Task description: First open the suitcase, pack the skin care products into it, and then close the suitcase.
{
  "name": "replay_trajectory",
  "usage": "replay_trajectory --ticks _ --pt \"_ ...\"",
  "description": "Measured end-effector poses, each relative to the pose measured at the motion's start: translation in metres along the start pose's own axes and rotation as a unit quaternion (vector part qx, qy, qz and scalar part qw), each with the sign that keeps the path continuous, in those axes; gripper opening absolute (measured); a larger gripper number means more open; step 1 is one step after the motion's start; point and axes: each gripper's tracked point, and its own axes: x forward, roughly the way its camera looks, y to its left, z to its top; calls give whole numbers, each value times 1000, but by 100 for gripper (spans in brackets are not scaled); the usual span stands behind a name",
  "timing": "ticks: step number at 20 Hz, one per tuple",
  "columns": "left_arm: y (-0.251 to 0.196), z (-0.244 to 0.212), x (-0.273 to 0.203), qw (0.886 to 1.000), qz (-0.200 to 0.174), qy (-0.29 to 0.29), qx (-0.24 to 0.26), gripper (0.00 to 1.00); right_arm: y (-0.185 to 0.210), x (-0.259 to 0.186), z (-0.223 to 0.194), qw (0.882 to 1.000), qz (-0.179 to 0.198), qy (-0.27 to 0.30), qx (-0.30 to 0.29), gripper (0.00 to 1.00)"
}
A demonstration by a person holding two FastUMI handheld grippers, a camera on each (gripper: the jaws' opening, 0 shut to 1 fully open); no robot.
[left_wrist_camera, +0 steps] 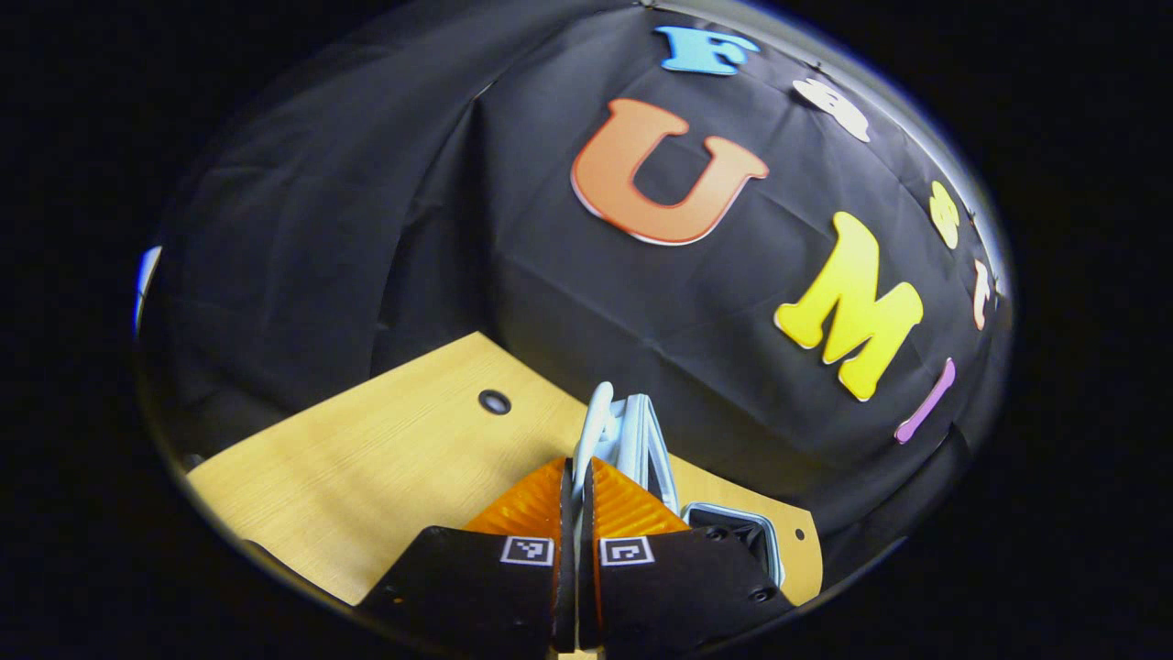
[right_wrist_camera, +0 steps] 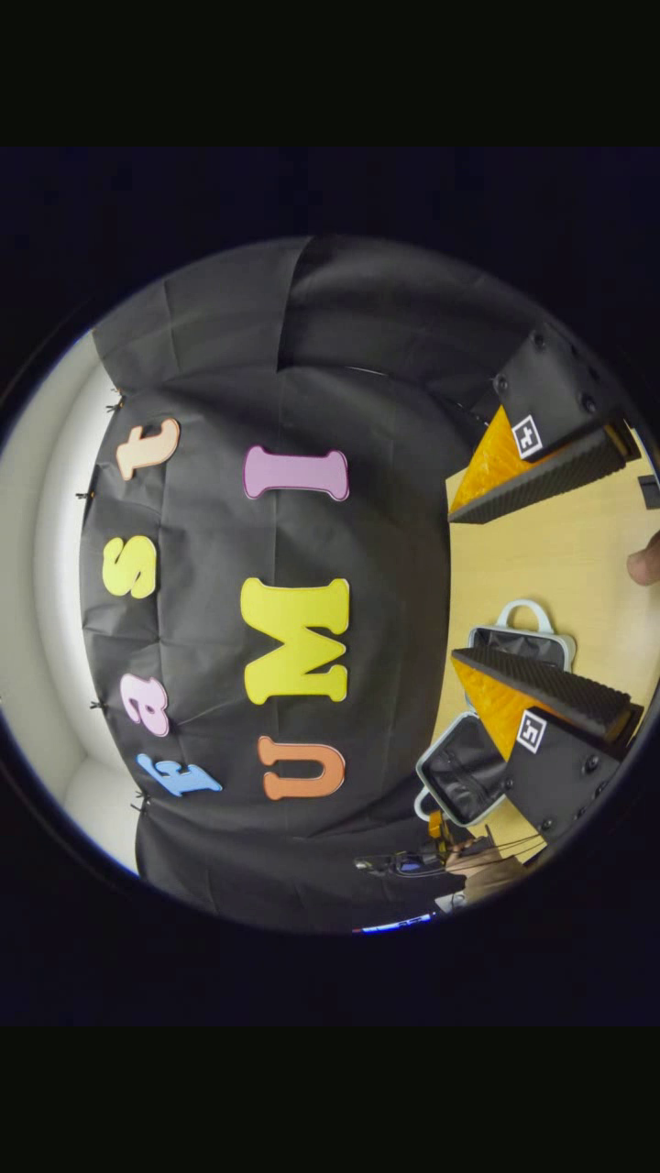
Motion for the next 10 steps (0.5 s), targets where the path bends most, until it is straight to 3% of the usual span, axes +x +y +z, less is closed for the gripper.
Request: replay_trajectory --ticks 6,10 --pt "-97 9 -29 993 -3 -43 111 5 -39 7 13 1000 17 -21 -9 81" --pt "-154 -9 -41 984 -9 -59 169 5 -61 18 14 999 28 -23 -6 81"
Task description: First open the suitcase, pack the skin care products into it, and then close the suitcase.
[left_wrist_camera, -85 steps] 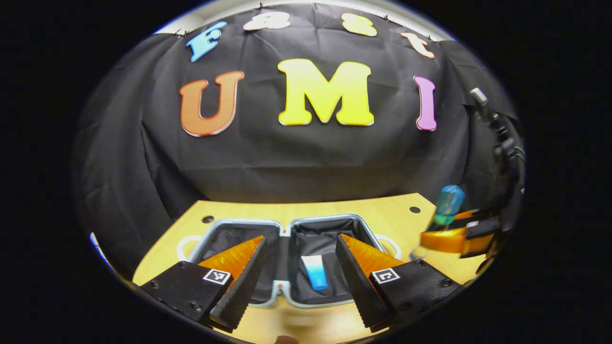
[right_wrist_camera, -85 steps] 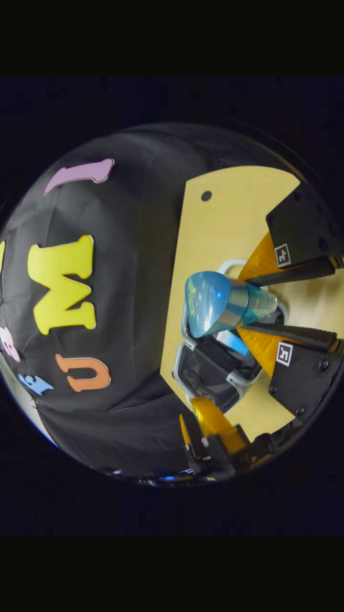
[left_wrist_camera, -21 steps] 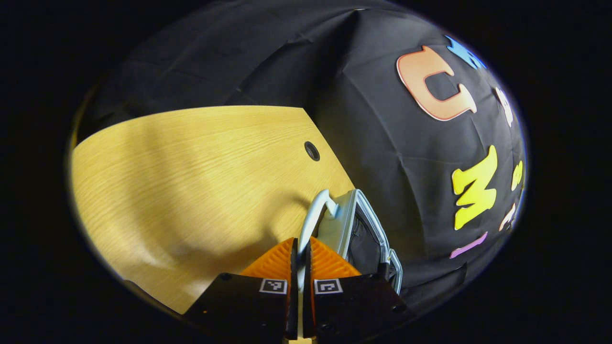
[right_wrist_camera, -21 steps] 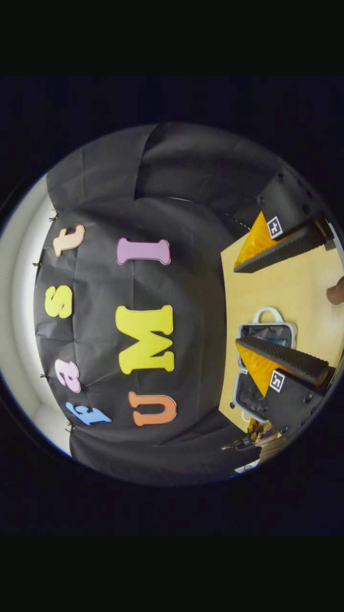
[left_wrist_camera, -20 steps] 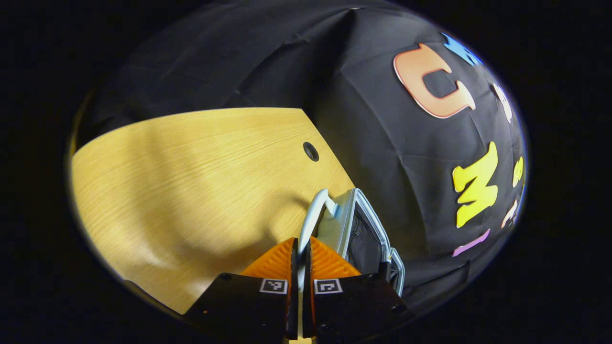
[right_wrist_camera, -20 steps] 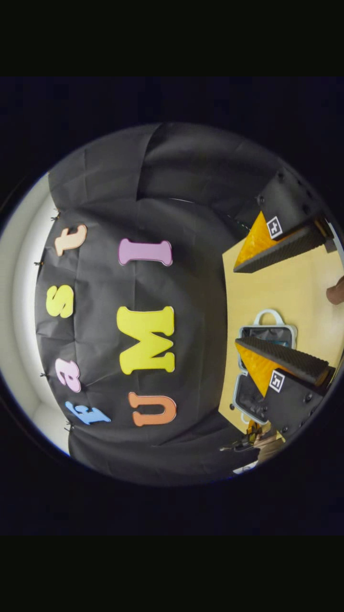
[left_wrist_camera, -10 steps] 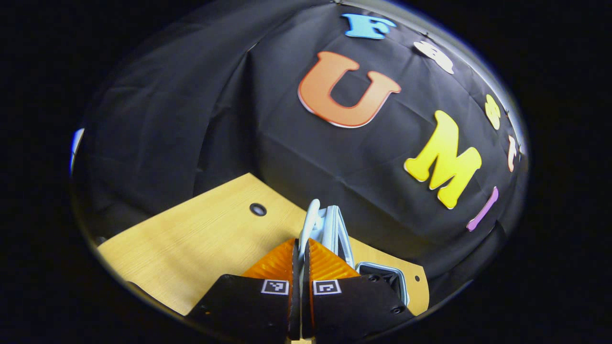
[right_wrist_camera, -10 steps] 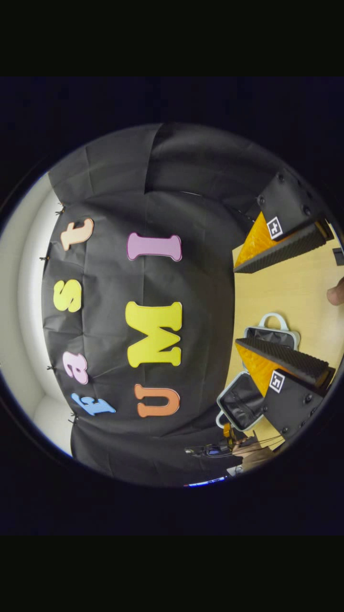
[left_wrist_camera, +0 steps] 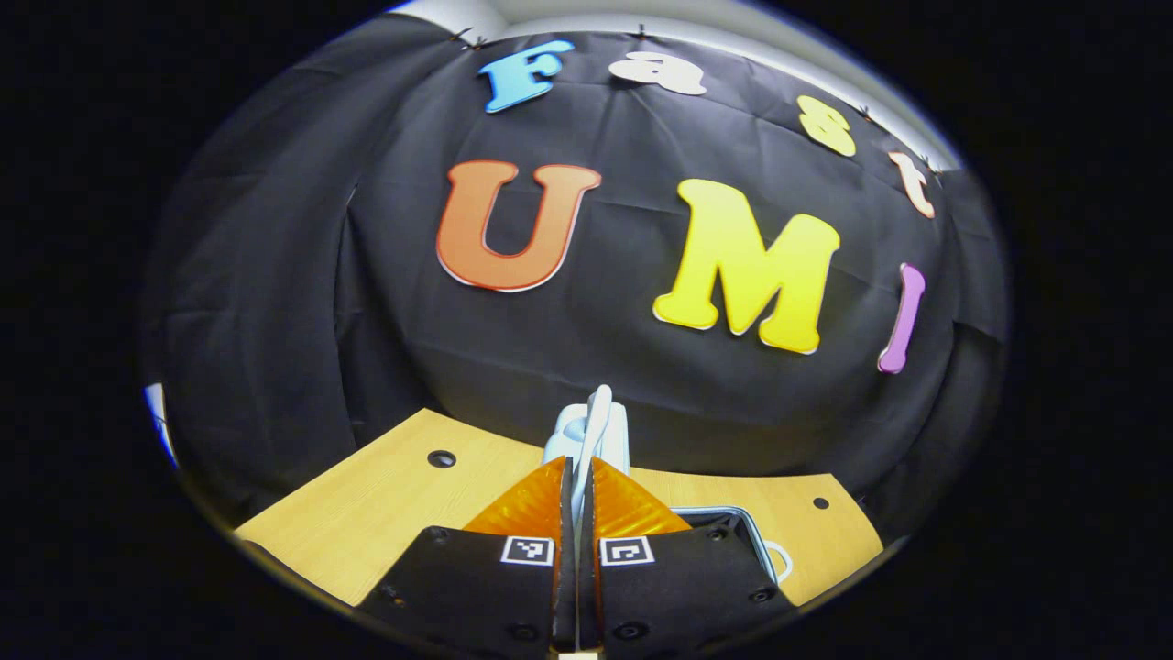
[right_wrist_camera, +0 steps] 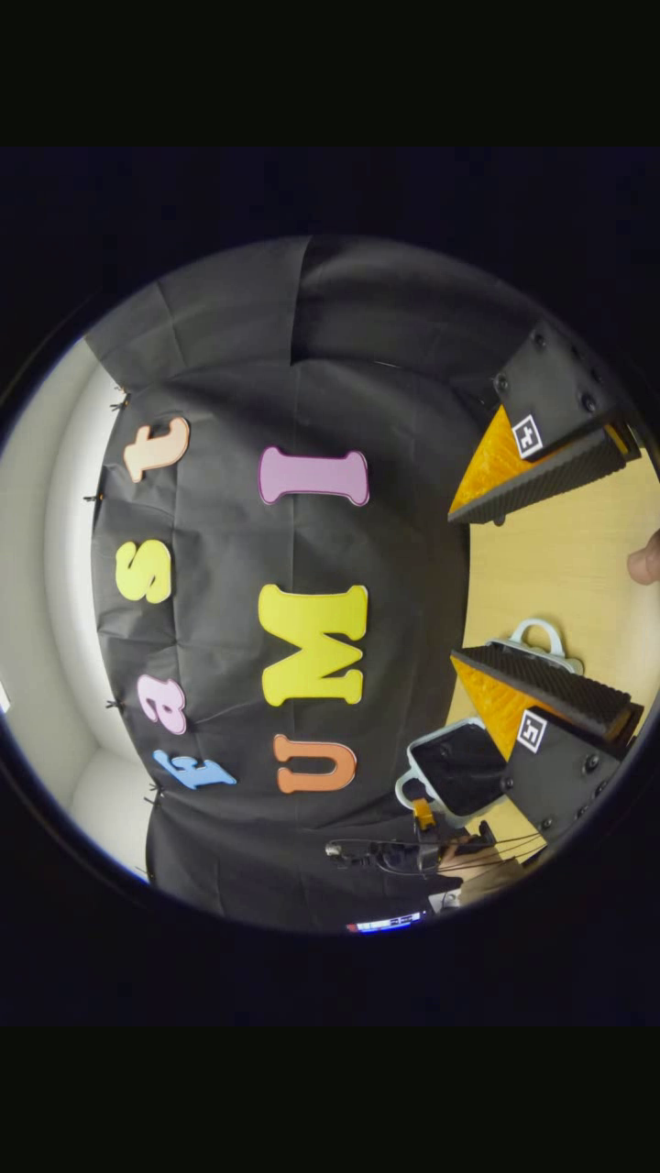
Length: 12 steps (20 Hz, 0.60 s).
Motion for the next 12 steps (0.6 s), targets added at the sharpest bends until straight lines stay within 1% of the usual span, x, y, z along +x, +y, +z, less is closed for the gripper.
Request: replay_trajectory --ticks 1,2,3,6,7,8,10,11,12 --pt "-16 -1 -3 1000 -8 -2 10 5 -4 2 -1 1000 3 2 2 79" --pt "-33 -4 -8 1000 -15 -2 20 5 -9 3 -3 1000 6 5 2 80" --pt "-50 -8 -10 999 -20 -1 32 5 -10 6 -6 1000 9 7 2 79" --pt "-94 -21 -14 995 -16 -6 94 5 -14 13 -12 1000 23 16 -1 80" --pt "-110 -28 -15 994 -19 -5 106 6 -13 18 -14 999 27 19 -4 81" --pt "-127 -36 -14 994 -32 -1 108 6 -15 19 -15 999 29 21 -7 81" --pt "-165 -59 -13 992 -73 29 97 6 -20 13 -15 999 36 22 -3 81" --pt "-183 -73 -13 990 -86 42 102 7 -23 11 -15 999 39 23 2 81" --pt "-195 -85 -11 988 -89 55 116 7 -27 11 -16 999 39 27 6 81"
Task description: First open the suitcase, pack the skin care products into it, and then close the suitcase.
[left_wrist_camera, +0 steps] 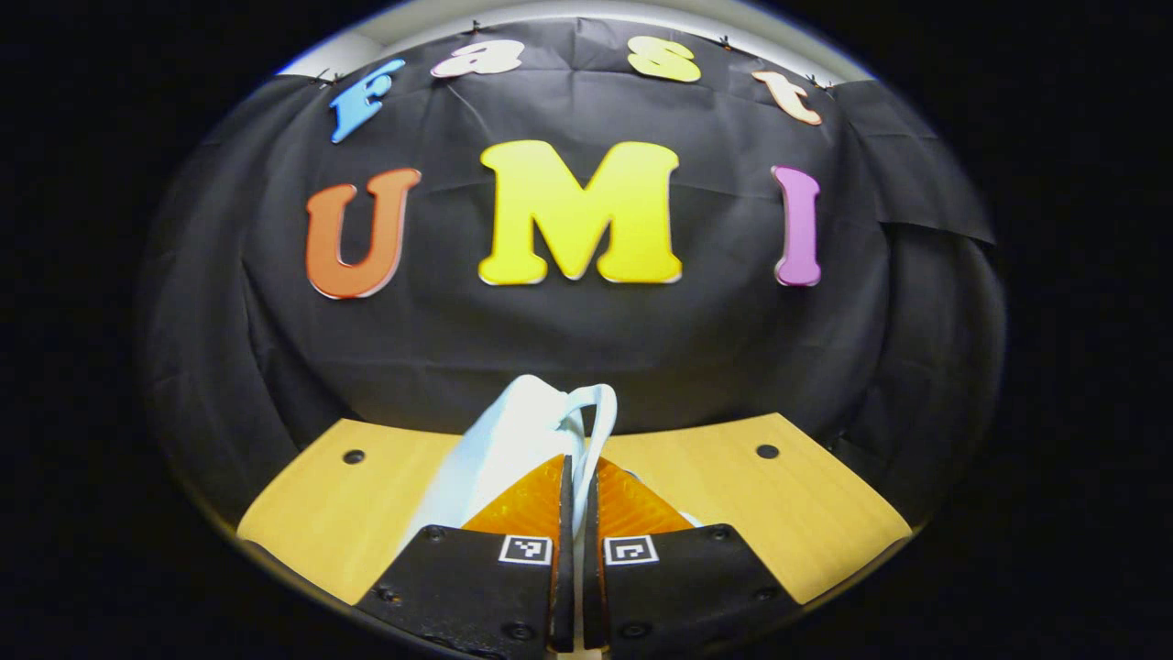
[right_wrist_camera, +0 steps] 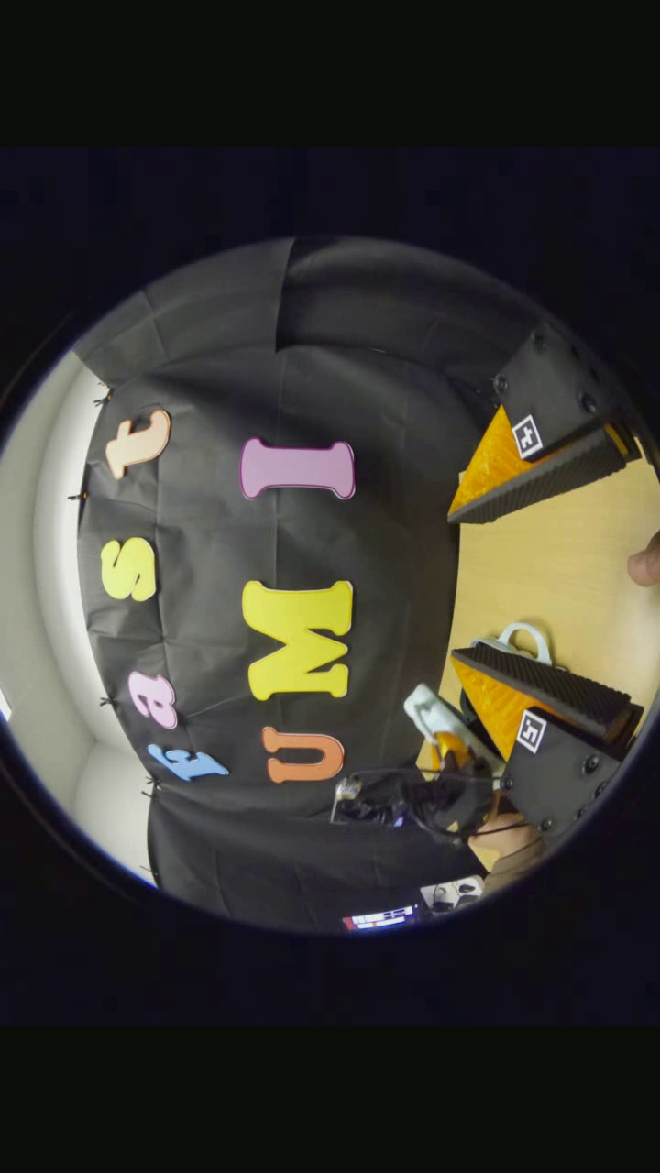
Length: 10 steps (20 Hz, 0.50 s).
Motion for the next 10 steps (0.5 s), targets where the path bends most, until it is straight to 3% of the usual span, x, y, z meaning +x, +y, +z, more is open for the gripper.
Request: replay_trajectory --ticks 6,10 --pt "-68 -64 48 994 -25 74 77 7 -43 -4 -24 999 -33 31 13 81" --pt "-93 -116 67 982 -30 127 134 8 -73 -13 -38 997 -51 46 24 81"
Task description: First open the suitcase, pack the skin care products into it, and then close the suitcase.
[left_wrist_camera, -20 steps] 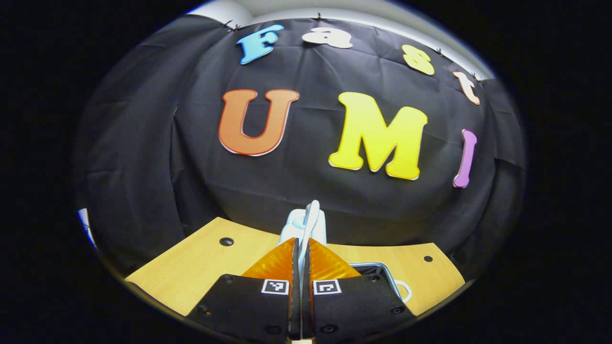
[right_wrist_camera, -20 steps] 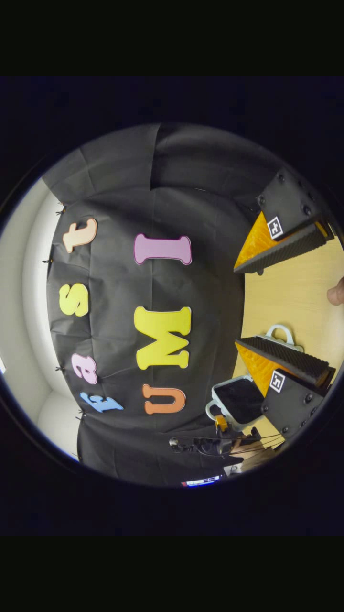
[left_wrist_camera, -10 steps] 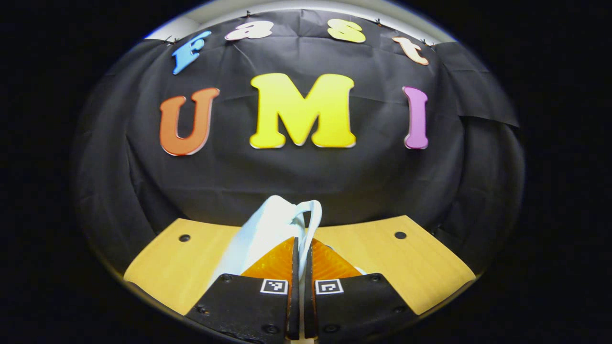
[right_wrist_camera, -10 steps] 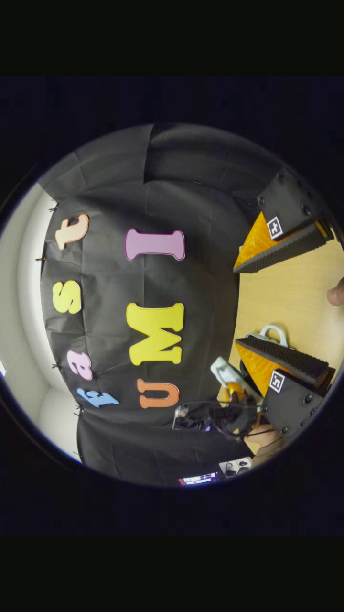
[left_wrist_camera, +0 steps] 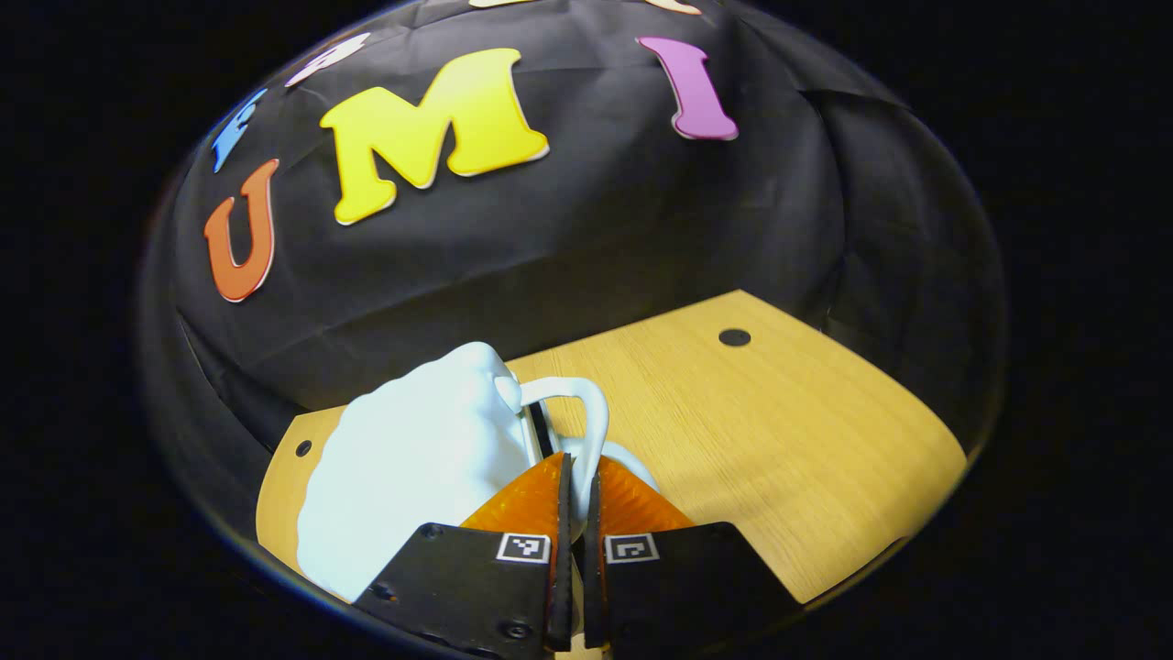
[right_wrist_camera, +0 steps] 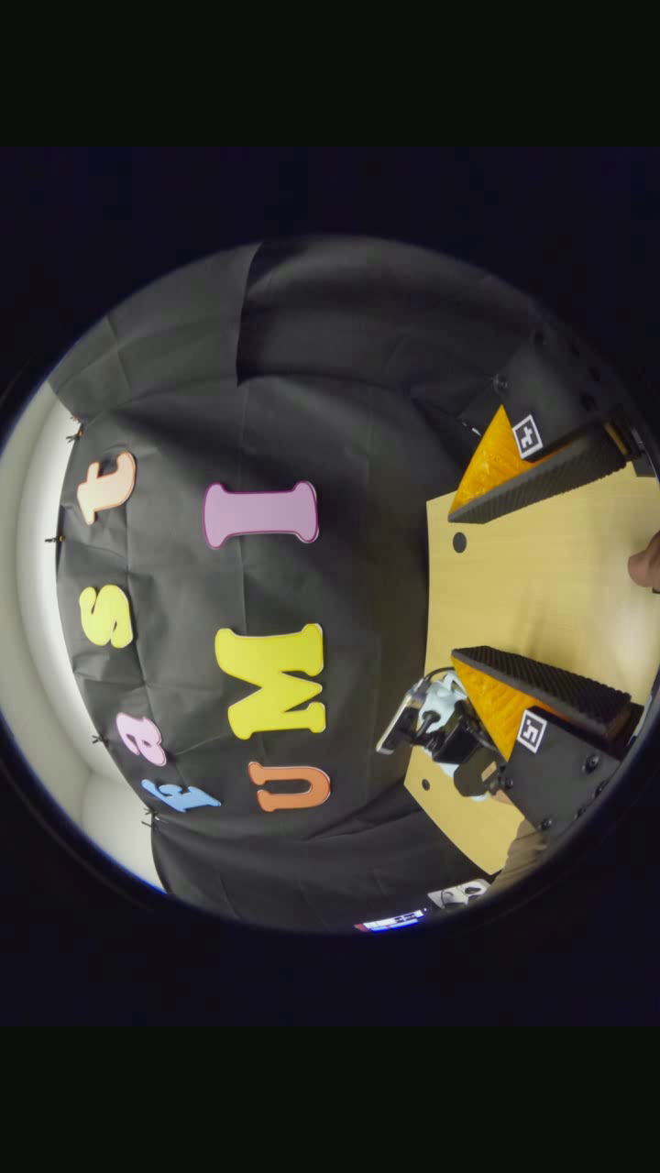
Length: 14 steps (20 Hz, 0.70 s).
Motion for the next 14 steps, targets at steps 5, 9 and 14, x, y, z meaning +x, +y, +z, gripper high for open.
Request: replay_trajectory --ticks 5,9,14 --pt "-22 -12 11 998 5 25 56 11 -24 -1 -19 999 -13 23 21 79" --pt "-38 -4 5 999 -26 24 31 54 -40 2 -10 999 -31 14 33 81" --pt "-7 48 -49 999 -1 -35 -41 98 -38 13 12 998 -54 -2 34 80"
